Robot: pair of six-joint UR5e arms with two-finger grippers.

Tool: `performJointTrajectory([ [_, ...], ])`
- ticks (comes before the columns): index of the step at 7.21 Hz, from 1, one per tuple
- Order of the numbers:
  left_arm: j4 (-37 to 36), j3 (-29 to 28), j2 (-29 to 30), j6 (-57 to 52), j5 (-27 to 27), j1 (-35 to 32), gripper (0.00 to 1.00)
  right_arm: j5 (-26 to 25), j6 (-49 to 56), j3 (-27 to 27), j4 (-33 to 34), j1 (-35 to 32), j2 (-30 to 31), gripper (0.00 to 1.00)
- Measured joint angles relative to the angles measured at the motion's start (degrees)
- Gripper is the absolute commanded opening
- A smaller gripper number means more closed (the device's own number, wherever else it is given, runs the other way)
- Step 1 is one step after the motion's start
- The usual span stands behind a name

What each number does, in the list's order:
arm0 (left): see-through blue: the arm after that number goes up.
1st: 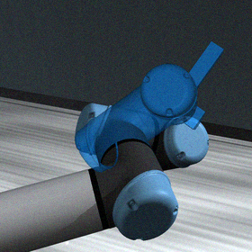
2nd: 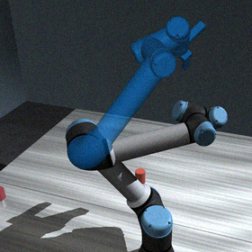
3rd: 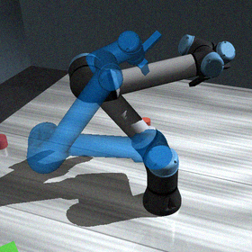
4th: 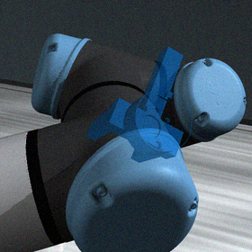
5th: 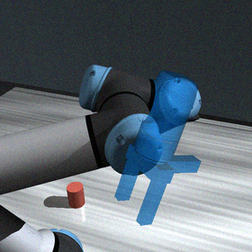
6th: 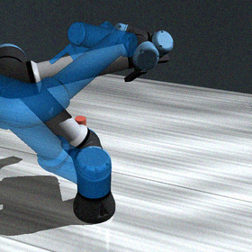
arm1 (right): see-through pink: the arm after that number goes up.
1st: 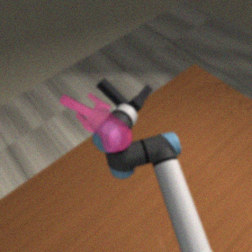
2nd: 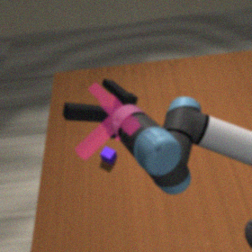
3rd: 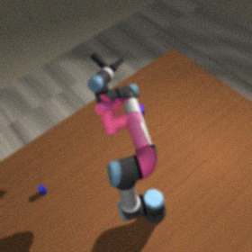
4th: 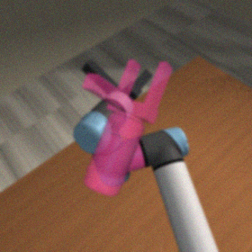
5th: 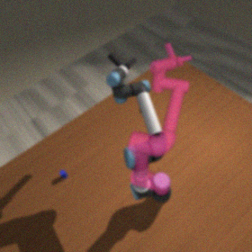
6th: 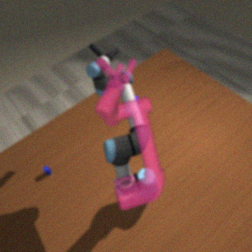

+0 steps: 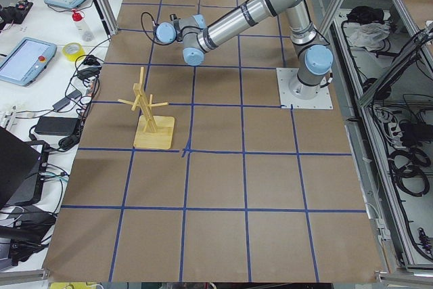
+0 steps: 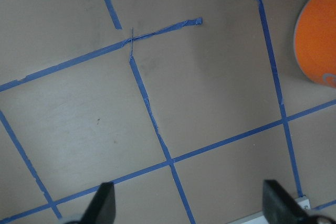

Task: Flip cup
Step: 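Lift the cup with the left gripper and rotate it upright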

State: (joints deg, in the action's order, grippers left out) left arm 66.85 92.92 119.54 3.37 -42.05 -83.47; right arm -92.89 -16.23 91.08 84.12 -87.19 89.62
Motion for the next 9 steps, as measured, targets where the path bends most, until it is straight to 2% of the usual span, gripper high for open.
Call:
performJointTrajectory([
  [1,0.73,-3.97,-0.84,1.57,-11.44,-0.15,0.00,0.76,0.55,-0.08,0.16,0.00,0.09,1.00],
  [3,2.35,-11.60,-0.17,-1.24,-34.96,-1.32,0.00,6.06,4.75,-0.25,0.29,-0.01,0.30,1.00],
  [4,2.29,-13.27,0.42,-7.05,-43.06,-1.84,0.00,7.18,6.26,-0.31,0.47,-0.08,0.40,1.00],
  [5,1.23,-13.26,0.89,-12.55,-48.20,-2.09,0.00,5.76,6.91,-0.52,0.60,-0.17,0.43,1.00],
  [6,-0.96,-12.18,1.21,-15.71,-50.63,-2.18,0.00,2.35,7.15,-0.81,0.62,-0.29,0.48,1.00],
  [7,-3.06,-10.43,1.45,-17.25,-51.59,-2.20,0.16,-0.62,7.16,-0.98,1.06,-0.40,0.39,1.00],
  [8,-4.12,-8.96,1.65,-17.94,-52.00,-2.20,0.99,-2.18,7.10,-1.10,2.85,-0.47,0.40,1.00],
  [9,-4.12,-8.30,2.00,-18.17,-52.88,-2.18,1.00,-2.72,7.00,-0.96,4.53,-0.56,0.62,1.00],
])
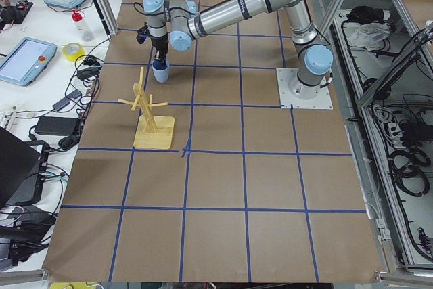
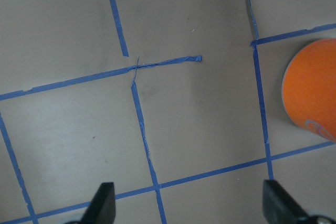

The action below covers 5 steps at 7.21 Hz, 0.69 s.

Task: Flip cup
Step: 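Lift the cup with the left gripper and rotate it upright, then set the cup upright on the table and open the left gripper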

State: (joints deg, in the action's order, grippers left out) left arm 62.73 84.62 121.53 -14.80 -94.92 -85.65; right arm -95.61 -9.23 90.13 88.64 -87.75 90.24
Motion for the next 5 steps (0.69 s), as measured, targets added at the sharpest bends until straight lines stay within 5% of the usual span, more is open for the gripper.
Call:
performJointTrajectory([
  [5,2.37,-1.32,-4.07,0.75,-3.35,-2.58,1.00,1.79,0.81,-0.03,1.76,-0.71,0.30,1.00],
])
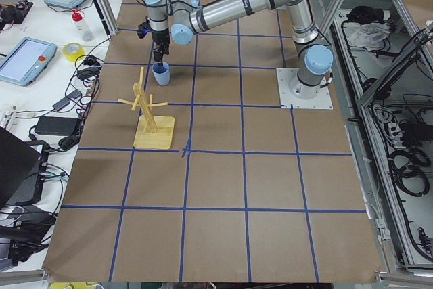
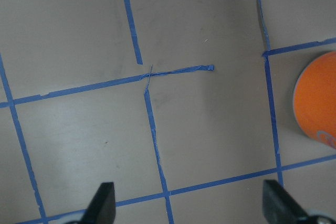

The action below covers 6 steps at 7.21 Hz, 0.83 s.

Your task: Flip cup

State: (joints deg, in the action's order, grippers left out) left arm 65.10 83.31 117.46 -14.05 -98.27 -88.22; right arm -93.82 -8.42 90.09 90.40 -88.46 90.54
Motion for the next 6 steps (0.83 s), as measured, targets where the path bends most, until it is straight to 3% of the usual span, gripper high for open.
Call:
performJointTrajectory([
  [3,12.63,-2.01,-12.13,0.79,1.80,-2.83,1.00,0.36,0.07,-0.03,0.20,-0.34,0.21,1.00],
  [6,16.81,7.61,-26.81,2.96,3.44,-3.02,1.00,0.43,0.08,-0.08,0.21,-0.40,0.32,1.00],
])
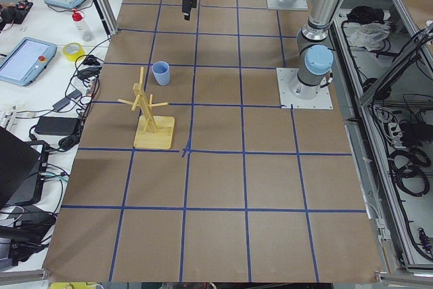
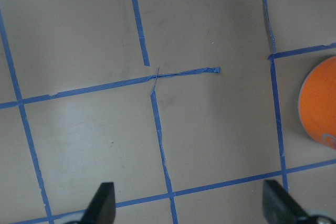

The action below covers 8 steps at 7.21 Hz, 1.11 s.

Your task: Flip cup

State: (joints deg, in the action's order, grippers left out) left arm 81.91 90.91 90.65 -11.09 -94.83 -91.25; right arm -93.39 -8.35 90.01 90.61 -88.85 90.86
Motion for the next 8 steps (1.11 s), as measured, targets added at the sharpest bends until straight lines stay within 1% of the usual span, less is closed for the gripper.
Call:
performJointTrajectory([
  [1,-0.02,3.62,-3.35,2.96,0.29,0.01,1.00,0.10,0.00,-0.05,0.33,0.00,-0.03,1.00],
  [2,-0.03,5.79,-5.46,5.59,0.52,0.00,1.00,0.12,0.00,-0.06,0.72,0.01,0.01,1.00],
  [3,-0.07,6.42,-6.21,6.63,0.61,0.10,1.00,0.13,0.00,-0.05,0.89,0.04,0.04,1.00],
  [4,0.10,5.46,-5.87,7.24,1.06,0.34,1.00,0.22,-0.02,-0.03,0.92,0.07,0.07,1.00],
  [6,1.38,1.71,-3.95,10.01,4.42,0.49,1.00,0.33,-0.16,0.06,1.01,0.07,0.31,1.00],
  [8,2.81,0.72,-3.30,11.42,5.38,0.25,1.00,0.06,-0.61,0.01,1.09,0.03,0.55,1.00],
])
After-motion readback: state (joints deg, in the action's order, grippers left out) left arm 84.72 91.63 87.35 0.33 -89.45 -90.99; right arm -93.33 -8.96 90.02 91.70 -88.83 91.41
